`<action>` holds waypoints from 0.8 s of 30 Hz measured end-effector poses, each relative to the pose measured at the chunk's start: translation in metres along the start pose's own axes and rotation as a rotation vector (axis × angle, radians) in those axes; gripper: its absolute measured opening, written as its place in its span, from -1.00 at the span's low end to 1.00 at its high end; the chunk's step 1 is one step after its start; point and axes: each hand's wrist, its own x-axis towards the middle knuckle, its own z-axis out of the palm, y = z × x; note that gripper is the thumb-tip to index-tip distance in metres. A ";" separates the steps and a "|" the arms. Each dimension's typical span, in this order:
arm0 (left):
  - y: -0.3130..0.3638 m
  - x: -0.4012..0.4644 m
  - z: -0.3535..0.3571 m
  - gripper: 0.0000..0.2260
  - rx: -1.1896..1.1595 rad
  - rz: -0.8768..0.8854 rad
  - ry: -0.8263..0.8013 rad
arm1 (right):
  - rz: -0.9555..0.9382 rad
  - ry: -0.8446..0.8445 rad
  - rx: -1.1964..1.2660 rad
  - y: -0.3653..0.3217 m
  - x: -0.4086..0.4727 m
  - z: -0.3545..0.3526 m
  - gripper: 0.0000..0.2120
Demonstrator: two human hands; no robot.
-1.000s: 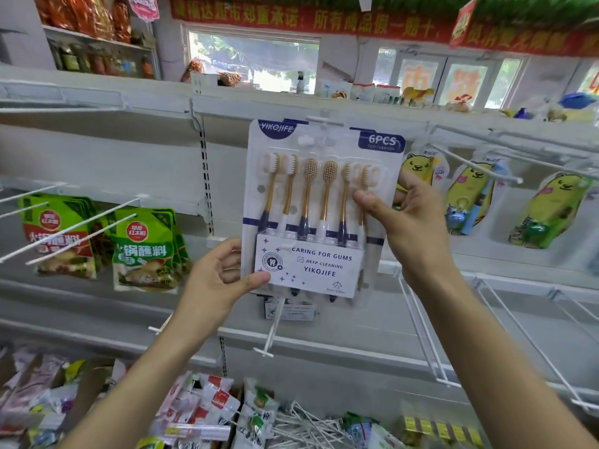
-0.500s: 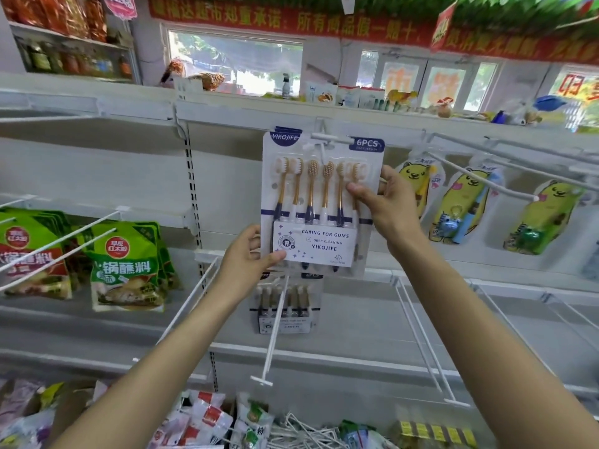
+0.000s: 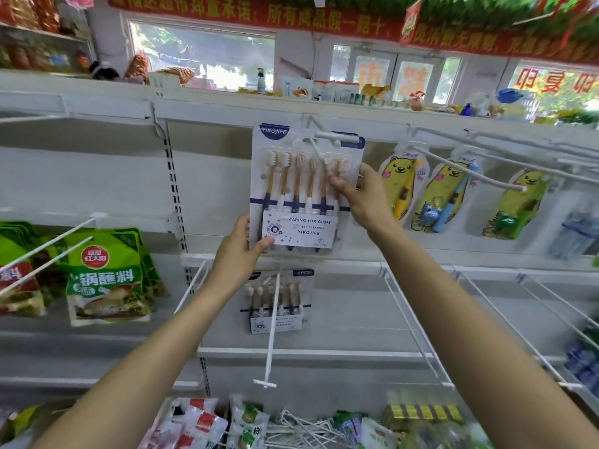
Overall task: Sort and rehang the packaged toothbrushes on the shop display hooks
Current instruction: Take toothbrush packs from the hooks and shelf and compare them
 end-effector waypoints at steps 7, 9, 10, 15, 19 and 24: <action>-0.017 -0.025 -0.019 -0.52 0.527 0.018 -0.155 | 0.110 0.046 -0.283 0.023 -0.040 -0.014 -0.59; -0.015 -0.032 -0.023 -0.49 0.595 0.031 -0.211 | 0.114 0.046 -0.293 0.029 -0.061 -0.024 -0.56; -0.010 -0.035 -0.025 -0.50 0.621 0.056 -0.224 | 0.106 0.045 -0.313 0.031 -0.072 -0.029 -0.56; 0.024 -0.051 -0.017 -0.67 0.549 0.302 -0.249 | -0.026 0.018 -0.522 0.034 -0.123 -0.052 -0.57; 0.056 -0.069 0.008 -0.58 0.508 0.492 -0.262 | -0.134 -0.045 -0.662 0.033 -0.166 -0.074 -0.55; 0.090 -0.089 0.049 -0.54 0.461 0.676 -0.282 | -0.160 -0.054 -0.853 0.027 -0.212 -0.118 -0.56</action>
